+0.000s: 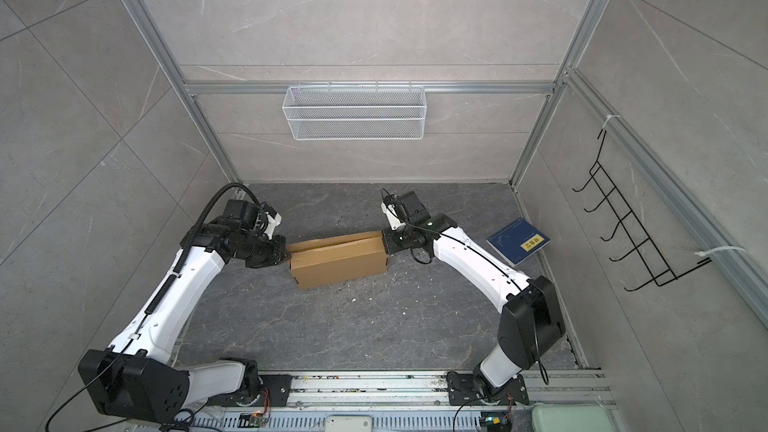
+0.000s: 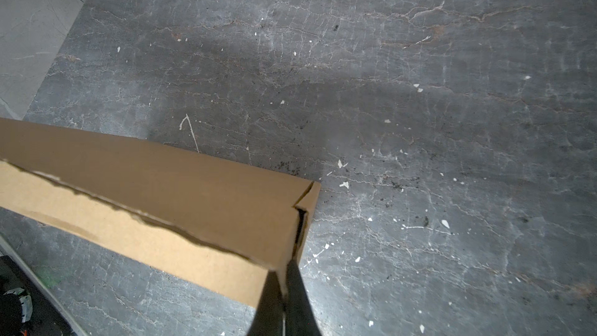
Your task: Fold the paper box
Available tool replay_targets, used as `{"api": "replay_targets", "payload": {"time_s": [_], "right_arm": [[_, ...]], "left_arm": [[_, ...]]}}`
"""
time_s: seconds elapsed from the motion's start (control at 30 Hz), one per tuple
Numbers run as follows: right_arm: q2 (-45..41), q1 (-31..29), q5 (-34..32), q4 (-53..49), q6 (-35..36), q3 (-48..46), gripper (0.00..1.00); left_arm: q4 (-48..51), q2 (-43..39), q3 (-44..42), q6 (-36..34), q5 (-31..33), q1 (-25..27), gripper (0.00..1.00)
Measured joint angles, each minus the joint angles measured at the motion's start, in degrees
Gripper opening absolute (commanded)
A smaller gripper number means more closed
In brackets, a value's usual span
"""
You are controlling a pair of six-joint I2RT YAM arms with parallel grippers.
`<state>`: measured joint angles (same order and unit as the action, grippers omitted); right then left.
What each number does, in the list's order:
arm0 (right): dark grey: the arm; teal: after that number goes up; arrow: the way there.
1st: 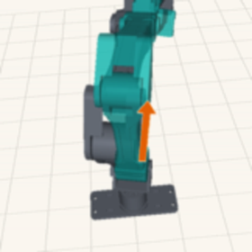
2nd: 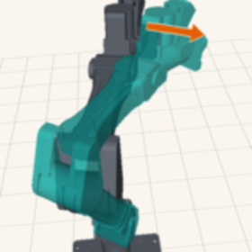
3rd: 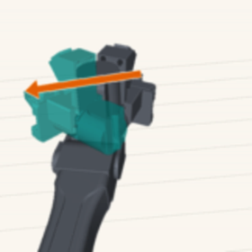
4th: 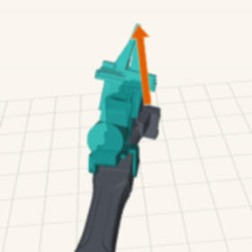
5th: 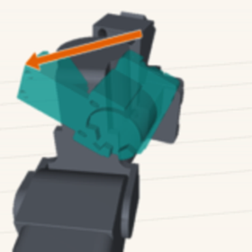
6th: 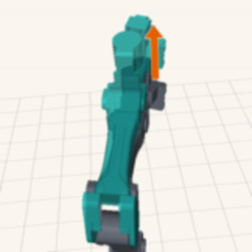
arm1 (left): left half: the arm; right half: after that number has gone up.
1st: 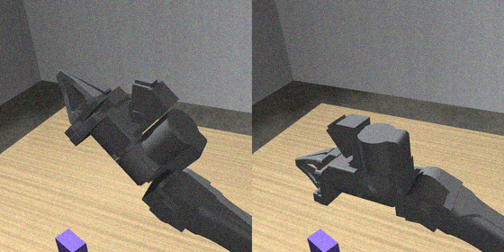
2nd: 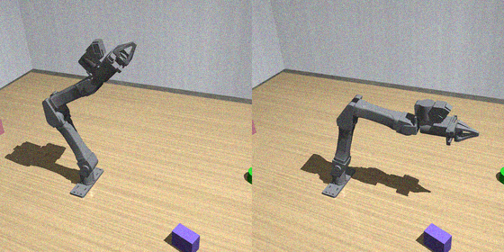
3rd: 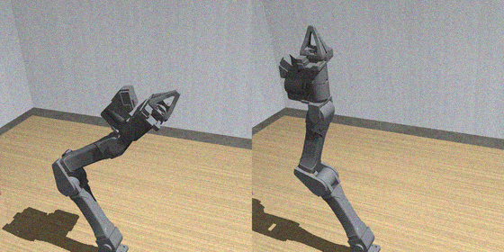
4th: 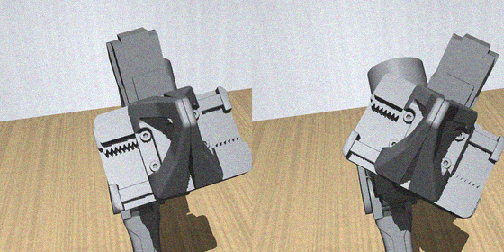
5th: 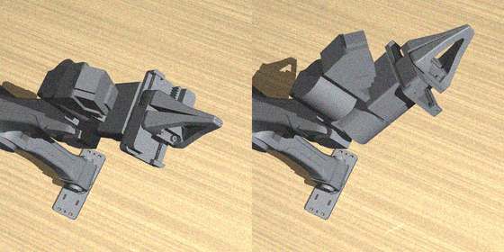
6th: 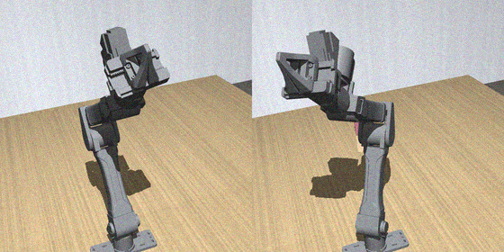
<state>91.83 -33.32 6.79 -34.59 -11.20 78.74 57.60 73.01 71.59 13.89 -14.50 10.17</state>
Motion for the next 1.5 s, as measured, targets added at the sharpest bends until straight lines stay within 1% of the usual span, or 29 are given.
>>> {"api": "replay_targets", "payload": {"time_s": [0.17,0.47,0.57,0.83,1.13,1.3,1.5], "right_arm": [[0.02,-0.15,0.09,0.13,0.00,0.00,0.00],[0.13,-0.22,0.20,0.20,0.00,0.00,0.00],[0.22,-0.22,0.35,0.39,0.00,0.00,0.00],[0.44,-0.37,0.35,1.01,0.00,0.02,0.00],[0.44,-0.37,0.35,1.01,0.00,0.02,0.00],[0.46,-0.37,0.46,1.01,0.00,0.02,0.00],[0.68,-0.37,0.55,1.03,-0.24,0.24,0.00]], "left_arm": [[0.98,0.07,0.00,-0.09,0.70,0.07,0.13],[1.20,0.15,0.00,-0.17,0.92,0.07,0.24],[1.31,0.22,0.00,-0.20,1.07,0.07,0.25],[2.64,0.22,-0.04,-0.63,2.40,0.07,0.23],[3.72,0.13,-0.15,-0.57,2.49,0.07,0.24],[3.52,-1.07,-1.40,0.48,2.43,0.09,0.19],[2.47,-2.95,-3.10,2.54,2.36,0.72,0.19]]}}
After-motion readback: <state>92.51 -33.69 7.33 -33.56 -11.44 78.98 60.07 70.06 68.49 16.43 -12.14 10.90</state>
